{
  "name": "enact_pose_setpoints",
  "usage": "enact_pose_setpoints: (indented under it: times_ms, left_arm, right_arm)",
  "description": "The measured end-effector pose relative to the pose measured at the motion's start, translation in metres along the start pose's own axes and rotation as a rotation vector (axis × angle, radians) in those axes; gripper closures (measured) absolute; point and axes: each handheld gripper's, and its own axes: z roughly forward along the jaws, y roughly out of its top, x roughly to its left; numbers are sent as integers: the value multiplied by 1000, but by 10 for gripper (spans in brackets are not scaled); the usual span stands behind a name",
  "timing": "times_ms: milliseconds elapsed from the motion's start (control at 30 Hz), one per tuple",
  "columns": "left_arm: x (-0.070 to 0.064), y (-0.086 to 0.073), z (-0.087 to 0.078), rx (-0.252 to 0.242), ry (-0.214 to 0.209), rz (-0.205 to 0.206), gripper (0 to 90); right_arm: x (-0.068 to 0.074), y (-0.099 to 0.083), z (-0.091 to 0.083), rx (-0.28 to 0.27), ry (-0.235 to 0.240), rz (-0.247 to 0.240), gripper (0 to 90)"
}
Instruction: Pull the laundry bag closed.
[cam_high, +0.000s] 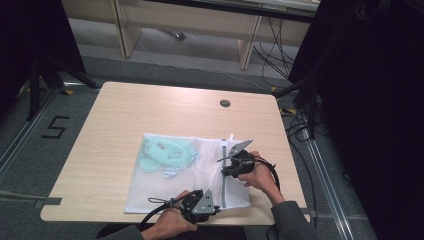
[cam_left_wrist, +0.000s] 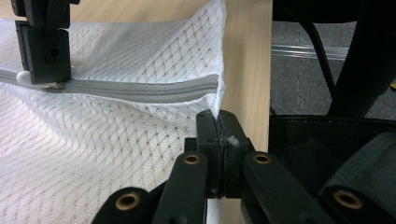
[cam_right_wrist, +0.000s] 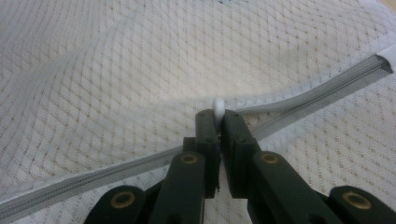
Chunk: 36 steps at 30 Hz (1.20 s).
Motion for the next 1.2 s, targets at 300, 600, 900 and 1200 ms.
enact_pose_setpoints:
  times_ms: [300,600,900,1200]
  left_arm:
    - [-1,0,0,6,-1,-4,890]
    - [-3,-1,2,2,-13,-14,889]
    - [-3,0,2,-7,-11,-22,889]
    - [-3,0,2,-7,-13,-23,889]
  right_arm:
    - [-5,2,1,-4,-17,9,863]
    - [-11,2,1,-16,-32,30,863]
    - [-14,4,2,-13,-37,35,863]
    - [-18,5,3,-16,-39,45,863]
